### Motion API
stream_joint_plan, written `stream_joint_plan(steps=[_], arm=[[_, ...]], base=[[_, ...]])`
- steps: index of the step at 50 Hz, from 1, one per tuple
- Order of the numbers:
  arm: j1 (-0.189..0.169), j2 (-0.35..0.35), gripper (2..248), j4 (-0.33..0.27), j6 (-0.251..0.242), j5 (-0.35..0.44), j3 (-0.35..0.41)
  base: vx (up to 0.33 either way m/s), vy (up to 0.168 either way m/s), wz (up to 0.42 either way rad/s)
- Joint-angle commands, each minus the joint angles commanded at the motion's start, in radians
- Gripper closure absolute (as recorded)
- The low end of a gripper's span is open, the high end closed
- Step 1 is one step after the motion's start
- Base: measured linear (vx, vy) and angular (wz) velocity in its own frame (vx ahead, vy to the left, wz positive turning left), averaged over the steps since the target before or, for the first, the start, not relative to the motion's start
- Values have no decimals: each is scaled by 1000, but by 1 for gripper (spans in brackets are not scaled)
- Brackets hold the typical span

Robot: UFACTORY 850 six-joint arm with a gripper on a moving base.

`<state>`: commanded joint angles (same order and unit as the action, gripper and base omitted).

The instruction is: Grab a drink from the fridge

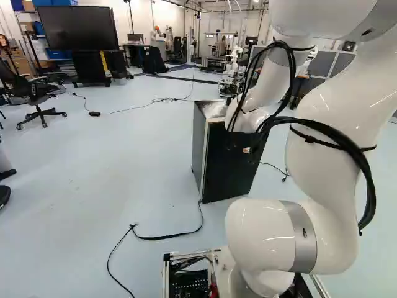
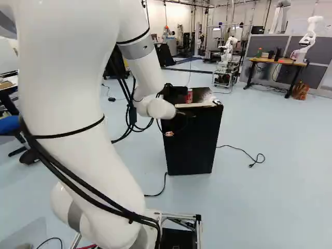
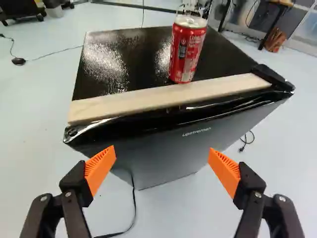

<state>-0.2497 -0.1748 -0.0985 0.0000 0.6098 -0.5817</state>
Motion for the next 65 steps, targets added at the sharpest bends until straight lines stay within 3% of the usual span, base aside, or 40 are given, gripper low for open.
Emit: stream_joint_plan(steps=[42,65], arm=[[0,-27,3,0,0,284,-30],[-9,-121,3,0,0,318,-139]], base=[[0,0,0],[0,0,0]])
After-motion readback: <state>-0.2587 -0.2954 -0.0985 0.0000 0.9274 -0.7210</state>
